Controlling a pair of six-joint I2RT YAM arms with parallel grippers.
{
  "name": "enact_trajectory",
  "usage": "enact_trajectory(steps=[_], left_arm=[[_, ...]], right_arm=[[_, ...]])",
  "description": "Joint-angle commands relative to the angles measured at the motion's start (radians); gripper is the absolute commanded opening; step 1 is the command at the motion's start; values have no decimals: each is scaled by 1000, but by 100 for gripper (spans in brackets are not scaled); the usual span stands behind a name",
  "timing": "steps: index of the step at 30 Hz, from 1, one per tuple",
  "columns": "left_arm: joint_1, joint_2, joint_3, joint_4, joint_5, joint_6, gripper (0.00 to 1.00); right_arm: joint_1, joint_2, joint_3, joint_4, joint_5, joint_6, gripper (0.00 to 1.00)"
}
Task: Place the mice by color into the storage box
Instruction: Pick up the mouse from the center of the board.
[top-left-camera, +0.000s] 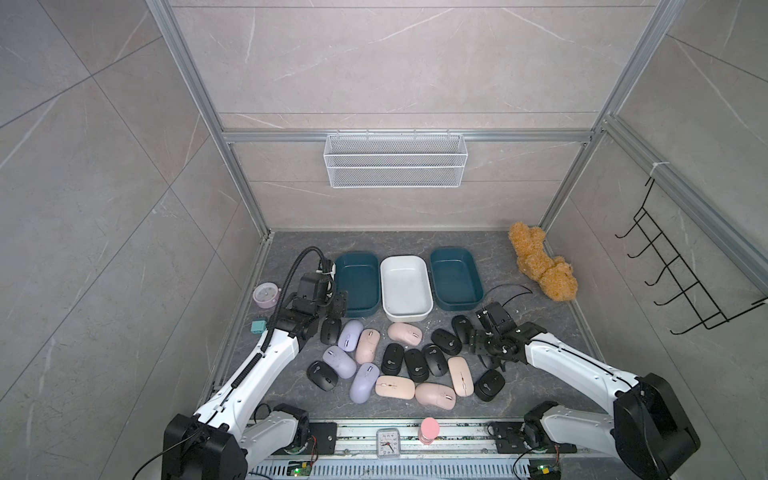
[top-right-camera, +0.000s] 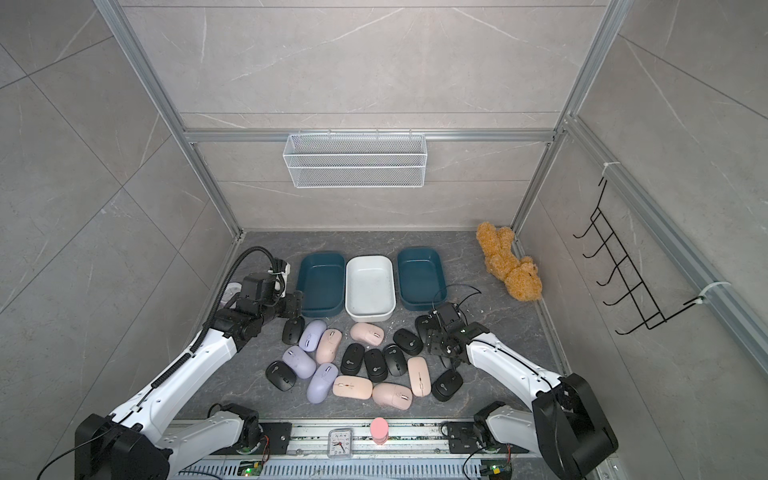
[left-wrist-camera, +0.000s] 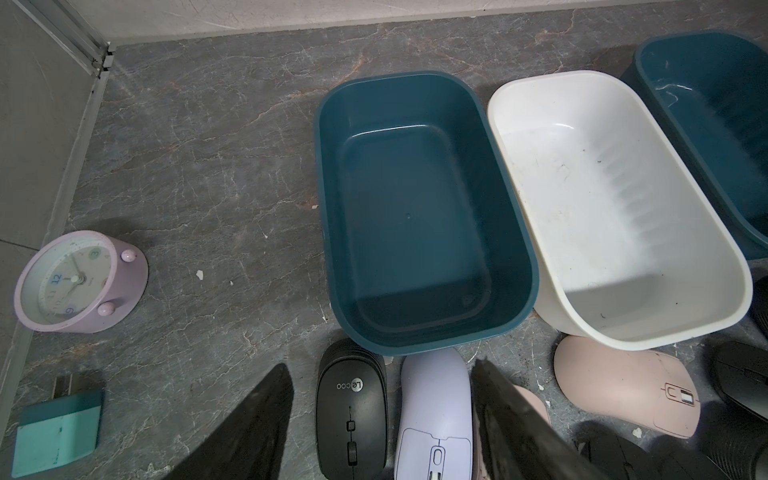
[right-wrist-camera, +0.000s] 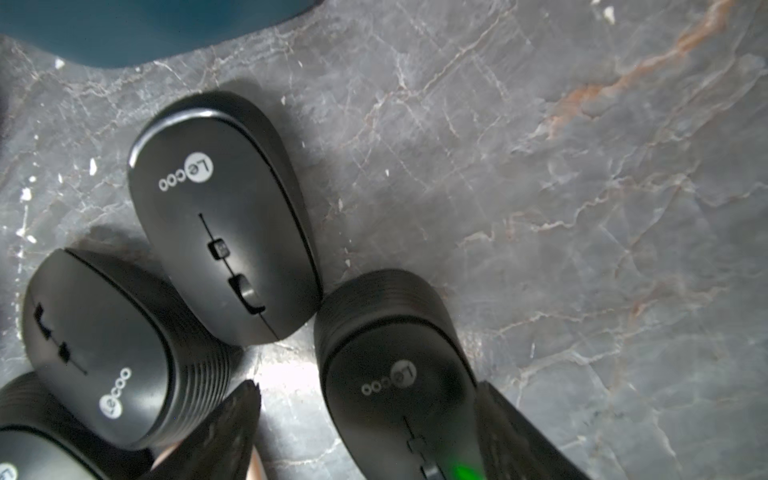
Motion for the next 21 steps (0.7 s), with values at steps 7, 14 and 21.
enact_trajectory(steps=[7, 14, 21], left_arm=[[5, -7, -2, 19, 7, 20, 71], [5, 0, -2, 21, 0, 25, 71], [5, 6, -3, 19, -4, 26, 71]], right_arm=[[-5, 86, 6, 28, -9, -20, 79], [31, 79, 32, -15, 2, -32, 76], [61, 74, 56, -74, -2, -6, 73]])
